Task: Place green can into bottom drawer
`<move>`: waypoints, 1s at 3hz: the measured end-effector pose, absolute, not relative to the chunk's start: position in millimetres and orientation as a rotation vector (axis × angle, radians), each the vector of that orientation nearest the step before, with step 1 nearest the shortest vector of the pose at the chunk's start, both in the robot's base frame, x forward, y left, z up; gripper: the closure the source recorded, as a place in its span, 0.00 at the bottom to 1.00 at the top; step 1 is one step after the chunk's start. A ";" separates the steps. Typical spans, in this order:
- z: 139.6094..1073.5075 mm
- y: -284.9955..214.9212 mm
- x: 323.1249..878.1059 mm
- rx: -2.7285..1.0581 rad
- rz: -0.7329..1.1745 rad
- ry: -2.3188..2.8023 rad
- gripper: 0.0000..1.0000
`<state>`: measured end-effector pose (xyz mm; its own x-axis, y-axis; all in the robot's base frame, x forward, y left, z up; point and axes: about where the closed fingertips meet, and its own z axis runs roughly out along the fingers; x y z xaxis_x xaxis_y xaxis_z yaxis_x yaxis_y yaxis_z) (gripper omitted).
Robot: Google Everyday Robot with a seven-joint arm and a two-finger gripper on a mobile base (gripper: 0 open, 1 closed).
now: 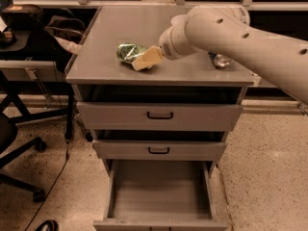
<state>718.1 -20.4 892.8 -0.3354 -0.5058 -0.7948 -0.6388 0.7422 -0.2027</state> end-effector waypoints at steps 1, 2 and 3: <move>892.5 -11.3 725.1 -0.883 0.190 1.999 0.00; 891.9 -1.4 730.3 -0.903 0.208 1.999 0.00; 888.4 9.1 734.3 -0.935 0.220 2.010 0.00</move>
Offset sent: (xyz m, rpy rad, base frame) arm 0.0189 0.0279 0.0001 0.0063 0.0202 0.0582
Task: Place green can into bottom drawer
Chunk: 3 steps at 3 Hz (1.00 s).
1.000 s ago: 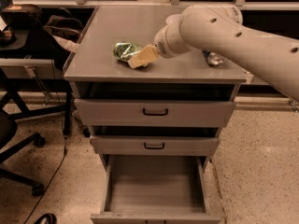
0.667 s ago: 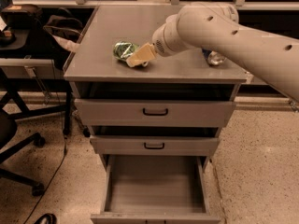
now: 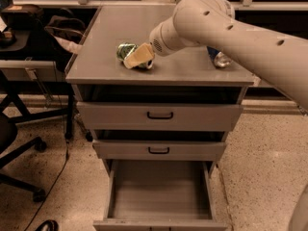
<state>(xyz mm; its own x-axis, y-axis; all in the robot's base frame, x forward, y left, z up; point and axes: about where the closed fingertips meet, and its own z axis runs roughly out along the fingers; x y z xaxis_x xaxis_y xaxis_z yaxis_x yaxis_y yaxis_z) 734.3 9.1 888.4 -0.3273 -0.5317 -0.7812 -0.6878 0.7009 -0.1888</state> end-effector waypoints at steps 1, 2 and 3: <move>883.6 21.3 737.7 -0.971 0.233 2.024 0.00; 878.7 32.6 741.8 -1.007 0.240 2.036 0.00; 870.7 40.8 744.1 -1.036 0.246 2.057 0.00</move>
Offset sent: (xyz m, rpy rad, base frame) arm 0.0139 0.0356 -0.0139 -0.0512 0.0659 0.0762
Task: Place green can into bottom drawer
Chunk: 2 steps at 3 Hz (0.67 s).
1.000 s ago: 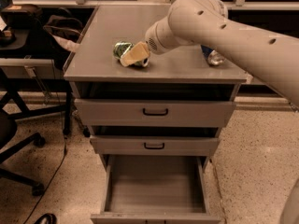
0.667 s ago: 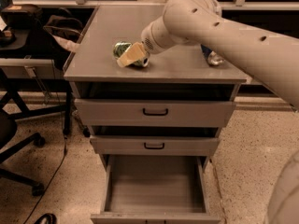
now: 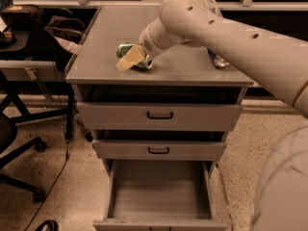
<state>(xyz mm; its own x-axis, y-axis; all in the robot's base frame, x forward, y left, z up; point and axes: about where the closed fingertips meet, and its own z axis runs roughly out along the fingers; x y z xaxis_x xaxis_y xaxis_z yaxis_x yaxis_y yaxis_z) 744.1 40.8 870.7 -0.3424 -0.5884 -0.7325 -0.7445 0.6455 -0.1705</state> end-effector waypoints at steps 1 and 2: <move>859.9 43.7 743.6 -1.056 0.259 2.082 0.00; 859.6 43.8 743.6 -1.057 0.259 2.083 0.26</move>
Offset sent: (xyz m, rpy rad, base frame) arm -0.0003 0.0027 -0.0097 -0.0096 0.0278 0.0103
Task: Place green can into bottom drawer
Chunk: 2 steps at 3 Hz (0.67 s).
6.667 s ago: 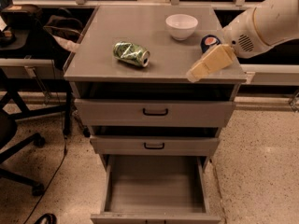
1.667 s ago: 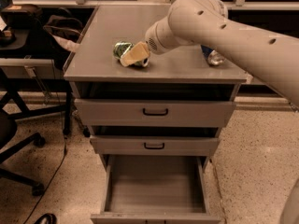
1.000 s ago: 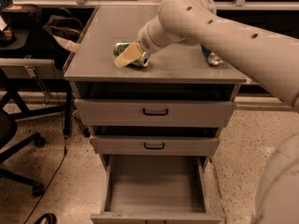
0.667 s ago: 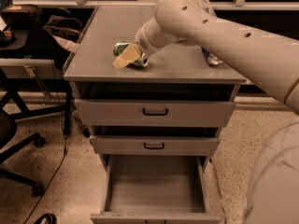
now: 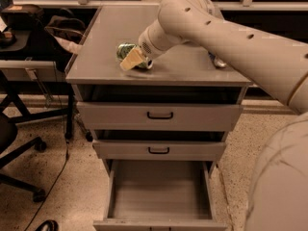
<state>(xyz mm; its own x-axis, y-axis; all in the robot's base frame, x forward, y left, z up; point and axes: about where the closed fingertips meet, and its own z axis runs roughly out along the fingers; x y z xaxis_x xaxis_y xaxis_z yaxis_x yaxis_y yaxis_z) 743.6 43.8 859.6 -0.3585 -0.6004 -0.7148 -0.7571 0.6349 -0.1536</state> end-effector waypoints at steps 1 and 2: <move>859.6 43.8 743.6 -1.057 0.259 2.083 0.50; 859.6 43.8 743.6 -1.057 0.259 2.083 0.73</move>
Offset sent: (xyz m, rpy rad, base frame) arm 0.0000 0.0000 0.0000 0.0000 0.0000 0.0000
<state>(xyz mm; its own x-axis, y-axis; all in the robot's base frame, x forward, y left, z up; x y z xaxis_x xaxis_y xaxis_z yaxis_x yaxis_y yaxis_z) 743.6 43.8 859.6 -0.3585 -0.6005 -0.7148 -0.7572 0.6349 -0.1536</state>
